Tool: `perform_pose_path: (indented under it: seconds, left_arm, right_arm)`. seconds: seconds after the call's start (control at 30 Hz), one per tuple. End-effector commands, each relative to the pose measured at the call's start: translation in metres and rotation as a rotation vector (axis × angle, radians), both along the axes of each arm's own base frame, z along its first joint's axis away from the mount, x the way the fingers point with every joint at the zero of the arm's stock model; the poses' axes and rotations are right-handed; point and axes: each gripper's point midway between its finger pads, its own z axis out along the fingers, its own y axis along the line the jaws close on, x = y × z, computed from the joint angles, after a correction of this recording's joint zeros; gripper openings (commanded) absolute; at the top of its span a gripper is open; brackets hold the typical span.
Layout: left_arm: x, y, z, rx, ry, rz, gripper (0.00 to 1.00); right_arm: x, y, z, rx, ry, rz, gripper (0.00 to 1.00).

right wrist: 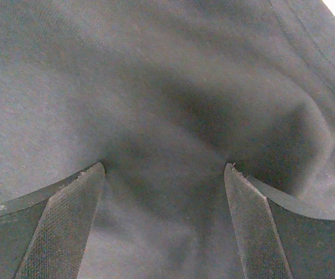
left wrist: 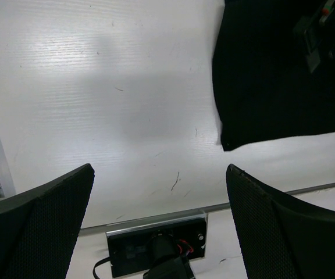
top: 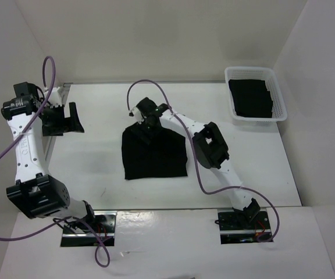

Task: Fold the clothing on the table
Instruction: Flatten the skirt out

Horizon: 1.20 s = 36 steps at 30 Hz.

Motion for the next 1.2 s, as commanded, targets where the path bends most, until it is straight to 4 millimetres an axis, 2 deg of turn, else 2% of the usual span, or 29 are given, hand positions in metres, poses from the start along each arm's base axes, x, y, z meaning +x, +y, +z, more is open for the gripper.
perform_pose_path:
  seconds: [0.0,0.03,0.07,0.1,0.13,0.17,0.2,0.27,0.3,0.33,0.4,0.43,0.5,0.53,0.57,0.67,0.7,0.73,0.8,0.83,0.87,0.9,0.93,0.97,1.0,1.03,1.07,1.13,1.17]
  left_arm:
    - [0.008,0.001,-0.005,-0.014,-0.008,-0.029,1.00]
    - [0.009,0.002,-0.002,-0.010,-0.016,-0.029,1.00]
    - [0.010,0.002,-0.005,-0.015,-0.006,-0.029,1.00]
    - [0.010,0.003,-0.005,-0.010,-0.008,-0.037,1.00]
    - [0.010,0.003,-0.005,-0.010,-0.008,-0.037,1.00]
    - [0.010,0.003,-0.005,-0.010,-0.008,-0.037,1.00]
    - [0.012,0.004,-0.004,-0.005,-0.018,-0.037,1.00]
    - [0.013,0.005,-0.006,-0.013,-0.016,-0.040,1.00]
    - [0.014,0.006,-0.009,-0.017,-0.007,-0.040,1.00]
    - [0.015,0.005,-0.008,-0.021,-0.013,-0.052,1.00]
    - [0.019,0.002,-0.014,-0.050,-0.002,-0.071,1.00]
    - [0.021,0.000,-0.011,-0.059,-0.016,-0.078,1.00]
    - [0.025,-0.004,-0.012,-0.093,-0.017,-0.113,1.00]
    - [0.027,-0.006,-0.008,-0.093,-0.035,-0.129,1.00]
    - [0.029,-0.009,-0.011,-0.106,-0.028,-0.141,1.00]
    - [0.033,-0.013,-0.017,-0.119,-0.015,-0.163,1.00]
    - [0.036,-0.012,-0.019,-0.120,-0.013,-0.163,1.00]
    - [0.036,-0.017,-0.018,-0.130,-0.018,-0.179,1.00]
    - [0.045,-0.018,-0.024,-0.139,-0.019,-0.191,1.00]
    - [0.051,-0.024,-0.026,-0.135,-0.026,-0.216,1.00]
    - [0.056,-0.028,-0.033,-0.148,-0.010,-0.218,1.00]
    - [0.060,-0.033,-0.036,-0.164,-0.005,-0.224,1.00]
    - [0.070,-0.042,-0.040,-0.161,-0.009,-0.258,1.00]
    - [0.076,-0.046,-0.040,-0.153,-0.010,-0.254,1.00]
    - [0.085,-0.050,-0.041,-0.143,-0.023,-0.262,1.00]
    - [0.094,-0.063,-0.042,-0.145,-0.025,-0.295,0.98]
    - [0.098,-0.067,-0.043,-0.132,-0.021,-0.310,0.98]
    - [0.115,-0.085,-0.047,-0.121,-0.026,-0.336,0.95]
    - [0.124,-0.090,-0.040,-0.113,-0.052,-0.355,0.93]
  right_arm:
    - [0.049,-0.020,-0.024,-0.063,-0.052,-0.106,0.88]
    - [0.054,-0.018,-0.024,-0.061,-0.058,-0.121,0.88]
    - [0.073,-0.012,-0.004,-0.013,-0.100,-0.150,0.88]
    - [0.076,-0.021,-0.022,-0.053,-0.073,-0.165,0.88]
    - [0.079,-0.019,-0.022,-0.049,-0.071,-0.173,0.88]
    - [0.092,-0.015,-0.005,-0.015,-0.107,-0.185,0.88]
    - [0.093,-0.014,-0.012,-0.016,-0.106,-0.185,0.88]
    - [0.094,-0.017,0.001,-0.019,-0.123,-0.193,0.88]
    - [0.086,-0.013,-0.001,-0.020,-0.103,-0.176,0.88]
    - [0.083,-0.011,0.015,0.001,-0.100,-0.167,0.88]
    - [0.073,-0.010,0.030,0.023,-0.068,-0.146,0.88]
    - [0.068,-0.003,0.059,0.081,-0.076,-0.115,0.88]
    - [0.060,0.001,0.089,0.137,-0.080,-0.081,0.88]
    - [0.054,0.003,0.117,0.179,-0.101,-0.054,0.89]
    - [0.054,0.003,0.131,0.195,-0.120,-0.052,0.89]
    - [0.029,0.005,0.155,0.229,-0.090,0.026,0.89]
    - [0.022,0.004,0.155,0.230,-0.069,0.047,0.89]
    - [0.015,0.002,0.171,0.251,-0.073,0.057,0.89]
    - [0.010,-0.004,0.176,0.242,-0.083,0.061,0.89]
    - [0.014,-0.005,0.185,0.252,-0.116,0.055,0.89]
    - [0.016,-0.014,0.203,0.246,-0.173,0.031,0.89]
    - [0.015,-0.021,0.196,0.214,-0.175,0.025,0.89]
    - [0.018,-0.028,0.210,0.210,-0.233,0.010,0.89]
    - [0.013,-0.034,0.193,0.176,-0.204,0.004,0.89]
    - [0.013,-0.041,0.190,0.172,-0.201,-0.005,0.89]
    - [0.016,-0.050,0.200,0.182,-0.230,-0.025,0.88]
    - [0.006,-0.058,0.179,0.146,-0.192,-0.017,0.88]
    - [0.011,-0.077,0.174,0.121,-0.224,-0.040,0.88]
    - [0.000,-0.089,0.169,0.092,-0.222,-0.031,0.88]
